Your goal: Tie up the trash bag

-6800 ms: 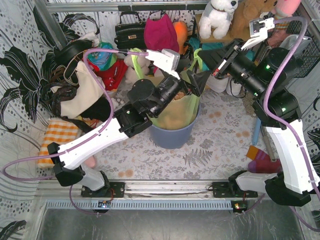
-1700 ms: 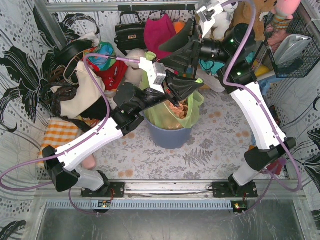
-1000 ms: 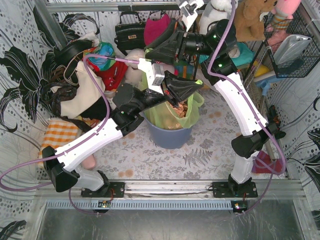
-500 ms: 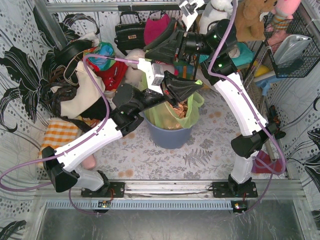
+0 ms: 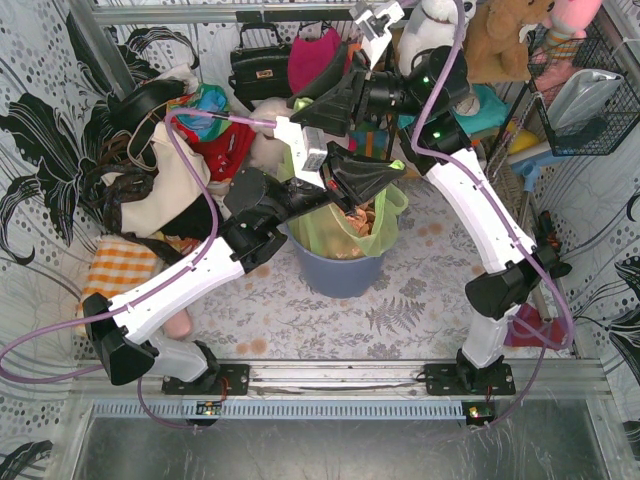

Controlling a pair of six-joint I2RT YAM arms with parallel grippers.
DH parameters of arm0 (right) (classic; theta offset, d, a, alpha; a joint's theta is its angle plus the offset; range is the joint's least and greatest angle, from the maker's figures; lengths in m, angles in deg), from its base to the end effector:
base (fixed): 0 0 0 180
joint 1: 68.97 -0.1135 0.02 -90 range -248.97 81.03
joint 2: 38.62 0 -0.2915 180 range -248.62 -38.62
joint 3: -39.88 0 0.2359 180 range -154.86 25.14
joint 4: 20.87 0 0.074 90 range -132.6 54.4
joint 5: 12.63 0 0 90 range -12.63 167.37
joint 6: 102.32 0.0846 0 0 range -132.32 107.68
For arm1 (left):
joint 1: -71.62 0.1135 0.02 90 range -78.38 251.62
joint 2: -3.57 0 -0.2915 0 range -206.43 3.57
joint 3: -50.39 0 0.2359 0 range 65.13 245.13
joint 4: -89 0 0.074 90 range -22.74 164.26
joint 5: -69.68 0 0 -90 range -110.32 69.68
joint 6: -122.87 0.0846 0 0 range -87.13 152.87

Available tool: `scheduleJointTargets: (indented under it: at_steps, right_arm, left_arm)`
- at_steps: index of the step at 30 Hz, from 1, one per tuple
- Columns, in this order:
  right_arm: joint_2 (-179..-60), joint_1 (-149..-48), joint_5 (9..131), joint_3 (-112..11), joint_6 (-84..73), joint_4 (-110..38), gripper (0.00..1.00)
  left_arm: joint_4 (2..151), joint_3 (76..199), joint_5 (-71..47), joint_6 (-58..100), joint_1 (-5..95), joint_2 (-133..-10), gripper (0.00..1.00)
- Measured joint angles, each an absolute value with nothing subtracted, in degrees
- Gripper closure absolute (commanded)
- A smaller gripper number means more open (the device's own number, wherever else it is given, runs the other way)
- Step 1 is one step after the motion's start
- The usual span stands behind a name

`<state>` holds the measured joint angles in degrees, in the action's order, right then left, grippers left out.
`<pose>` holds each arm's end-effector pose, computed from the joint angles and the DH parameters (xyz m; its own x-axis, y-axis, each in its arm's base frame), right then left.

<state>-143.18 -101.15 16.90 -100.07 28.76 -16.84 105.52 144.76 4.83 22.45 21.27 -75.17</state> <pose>0.2782 0.2620 0.6057 -0.1412 0.2938 -0.9454 -0.9799 -0.1776 0.0911 0.1751 -0.2676 0.5431 0.1664 -0.4573 -0.8736 0.9727 0.2215 0.0693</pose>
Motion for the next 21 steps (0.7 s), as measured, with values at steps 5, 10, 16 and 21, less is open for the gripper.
scheduleJointTargets:
  at_steps: [5, 10, 16, 21]
  right_arm:
    - [-141.8, -101.2, 16.9, -99.1, 29.0, -15.4, 0.47]
    - [-139.5, -101.2, 17.0, -97.6, 27.9, -15.4, 0.49]
    - [-138.7, -101.2, 17.1, -97.4, 27.3, -15.4, 0.52]
    - [-139.2, -101.2, 17.1, -97.5, 27.4, -15.4, 0.56]
  left_arm:
    - [105.5, 144.8, 4.8, 22.4, 21.3, -75.0, 0.94]
    - [105.5, 144.8, 5.1, 22.4, 21.3, -75.0, 0.94]
    - [105.5, 144.8, 5.2, 22.4, 21.3, -75.0, 0.94]
    - [105.5, 144.8, 5.3, 22.3, 21.3, -75.0, 0.94]
